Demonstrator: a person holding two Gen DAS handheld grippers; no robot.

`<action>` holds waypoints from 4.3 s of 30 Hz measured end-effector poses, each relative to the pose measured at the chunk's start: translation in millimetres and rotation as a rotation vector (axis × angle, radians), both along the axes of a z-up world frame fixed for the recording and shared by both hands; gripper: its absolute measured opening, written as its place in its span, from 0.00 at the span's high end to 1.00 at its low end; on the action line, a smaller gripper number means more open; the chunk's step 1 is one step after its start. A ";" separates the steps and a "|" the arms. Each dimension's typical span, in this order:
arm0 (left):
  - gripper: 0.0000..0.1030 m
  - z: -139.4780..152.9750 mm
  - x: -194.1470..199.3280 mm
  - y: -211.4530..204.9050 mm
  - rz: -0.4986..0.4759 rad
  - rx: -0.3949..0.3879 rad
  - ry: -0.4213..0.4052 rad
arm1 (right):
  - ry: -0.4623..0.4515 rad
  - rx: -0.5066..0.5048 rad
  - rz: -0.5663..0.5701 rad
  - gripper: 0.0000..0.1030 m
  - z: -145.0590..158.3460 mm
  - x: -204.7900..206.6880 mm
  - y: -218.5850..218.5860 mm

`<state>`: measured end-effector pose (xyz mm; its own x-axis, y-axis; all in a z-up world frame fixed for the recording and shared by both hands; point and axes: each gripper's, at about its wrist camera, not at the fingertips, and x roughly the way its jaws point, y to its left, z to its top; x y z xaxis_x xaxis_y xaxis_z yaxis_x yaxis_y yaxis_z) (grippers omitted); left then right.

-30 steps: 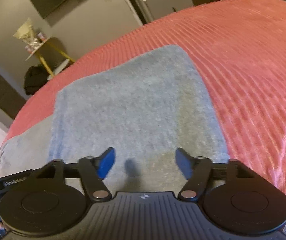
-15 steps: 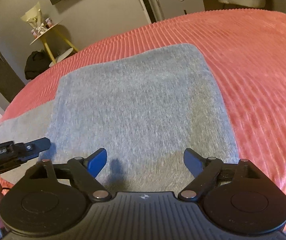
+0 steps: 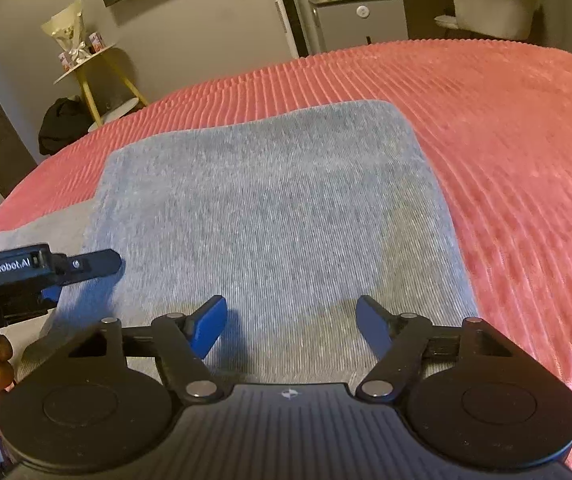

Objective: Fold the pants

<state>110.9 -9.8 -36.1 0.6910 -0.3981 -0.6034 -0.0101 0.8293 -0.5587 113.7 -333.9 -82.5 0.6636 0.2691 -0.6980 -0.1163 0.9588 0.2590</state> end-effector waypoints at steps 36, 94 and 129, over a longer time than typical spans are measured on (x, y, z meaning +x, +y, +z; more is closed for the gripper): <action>0.72 1.8 -4.6 6.4 0.017 0.068 0.045 | -0.087 -0.296 -0.035 0.10 -7.9 1.2 26.2; 0.77 54.3 39.6 -15.3 -0.015 0.156 -0.155 | -0.133 0.096 -0.267 0.49 7.1 -1.6 -45.0; 0.33 37.8 -41.0 63.5 0.312 0.012 0.124 | -0.099 -0.002 -0.181 0.20 12.1 -11.2 -23.5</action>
<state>70.0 53.7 1.7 0.6994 -0.1711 -0.6939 -0.3317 0.7823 -0.5272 102.5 -357.4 -70.4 0.7663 0.1377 -0.6276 0.0334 0.9669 0.2530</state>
